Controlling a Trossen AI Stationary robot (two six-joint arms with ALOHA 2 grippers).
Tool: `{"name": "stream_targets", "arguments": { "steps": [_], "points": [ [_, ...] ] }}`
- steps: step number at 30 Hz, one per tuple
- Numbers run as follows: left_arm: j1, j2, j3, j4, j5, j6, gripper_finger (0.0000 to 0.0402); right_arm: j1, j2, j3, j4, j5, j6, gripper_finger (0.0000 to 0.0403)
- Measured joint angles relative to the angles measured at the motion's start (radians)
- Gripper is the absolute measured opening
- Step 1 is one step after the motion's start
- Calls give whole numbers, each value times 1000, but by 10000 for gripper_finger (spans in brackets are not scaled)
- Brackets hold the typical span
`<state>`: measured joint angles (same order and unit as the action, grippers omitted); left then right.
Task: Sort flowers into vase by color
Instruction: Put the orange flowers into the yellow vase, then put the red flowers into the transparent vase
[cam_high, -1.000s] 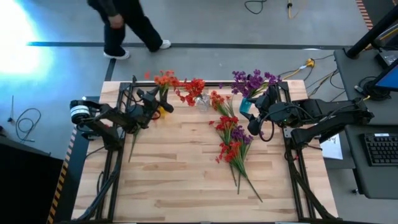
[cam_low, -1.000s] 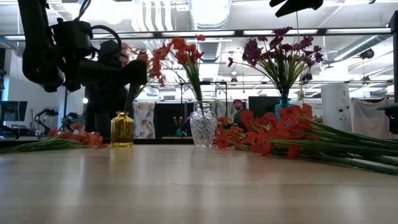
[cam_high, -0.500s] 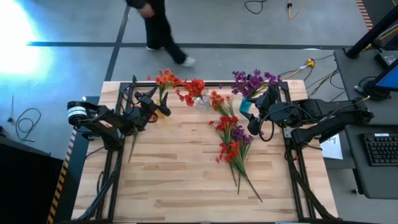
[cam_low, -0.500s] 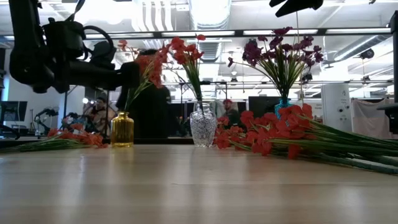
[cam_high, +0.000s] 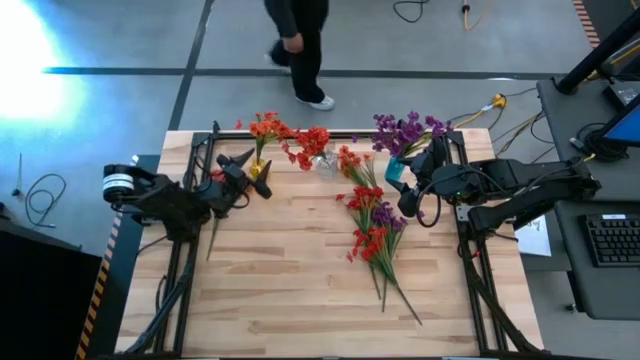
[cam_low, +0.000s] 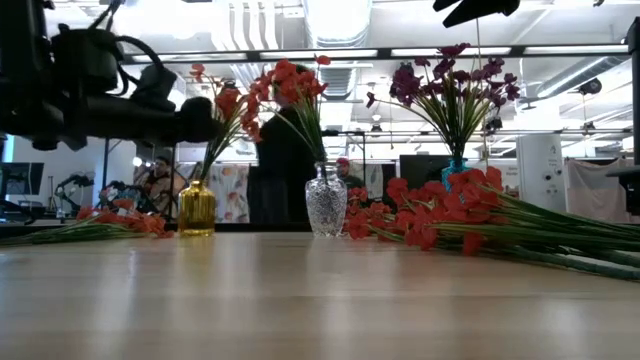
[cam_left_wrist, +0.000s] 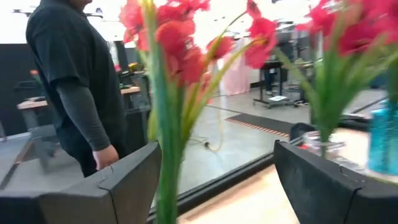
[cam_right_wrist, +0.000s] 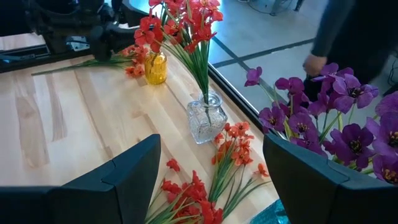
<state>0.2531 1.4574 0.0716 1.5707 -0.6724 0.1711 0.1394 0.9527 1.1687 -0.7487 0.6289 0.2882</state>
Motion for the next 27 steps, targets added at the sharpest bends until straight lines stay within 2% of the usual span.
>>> {"name": "stream_targets", "arguments": {
  "steps": [6,9,14,21,27],
  "points": [
    [-149,-63,-61,-2,-28,-19,294,0,0,0,6,0,0,276],
    [-243,-94,-63,-27,-96,-23,294,0,0,0,6,-1,0,276],
    [-379,-112,-57,-28,-105,-46,294,0,0,0,18,-23,0,276],
    [-557,-90,40,-103,-97,-41,294,3,10,0,52,-298,71,276],
    [-659,-77,161,-332,-97,-57,294,63,82,-1,22,-547,226,276]
  ]
}}
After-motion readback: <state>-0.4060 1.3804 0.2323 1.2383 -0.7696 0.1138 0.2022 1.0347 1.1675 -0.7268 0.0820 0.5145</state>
